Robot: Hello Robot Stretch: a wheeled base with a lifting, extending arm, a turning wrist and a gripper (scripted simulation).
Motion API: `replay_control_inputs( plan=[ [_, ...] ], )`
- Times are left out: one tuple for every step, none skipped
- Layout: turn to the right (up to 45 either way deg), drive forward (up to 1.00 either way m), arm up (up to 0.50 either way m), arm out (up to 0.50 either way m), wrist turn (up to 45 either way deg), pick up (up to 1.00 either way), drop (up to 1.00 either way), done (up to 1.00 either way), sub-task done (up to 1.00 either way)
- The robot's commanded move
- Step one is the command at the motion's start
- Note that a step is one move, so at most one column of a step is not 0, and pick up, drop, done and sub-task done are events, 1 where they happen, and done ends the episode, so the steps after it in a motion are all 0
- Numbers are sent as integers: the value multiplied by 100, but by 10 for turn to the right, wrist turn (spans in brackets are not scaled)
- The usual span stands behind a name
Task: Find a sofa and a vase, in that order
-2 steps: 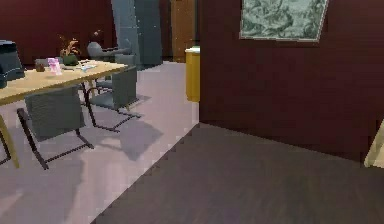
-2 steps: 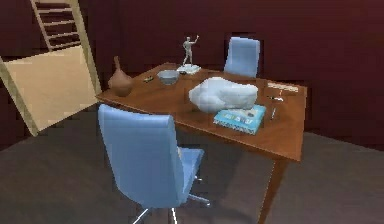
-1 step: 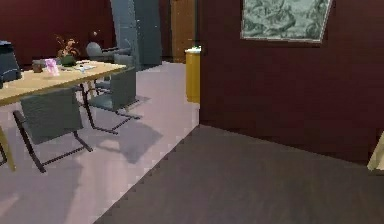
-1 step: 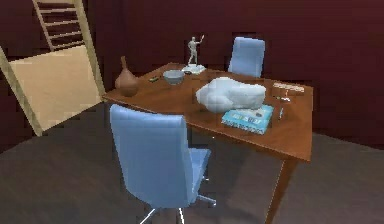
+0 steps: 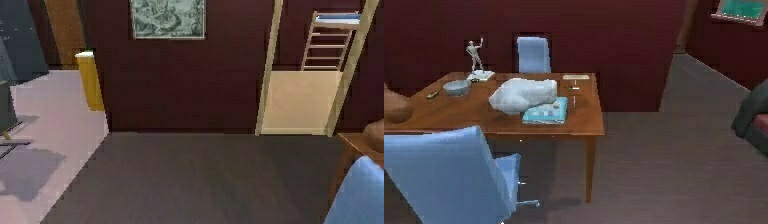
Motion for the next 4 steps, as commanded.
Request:
replay_control_inputs(
  plan=[
    [0, 85, 0, 0, 0, 0, 0, 0, 0],
    [450, 0, 0, 0, 0, 0, 0, 0, 0],
    [330, 0, 0, 0, 0, 0, 0, 0, 0],
    [0, 0, 0, 0, 0, 0, 0, 100, 0]
  ],
)
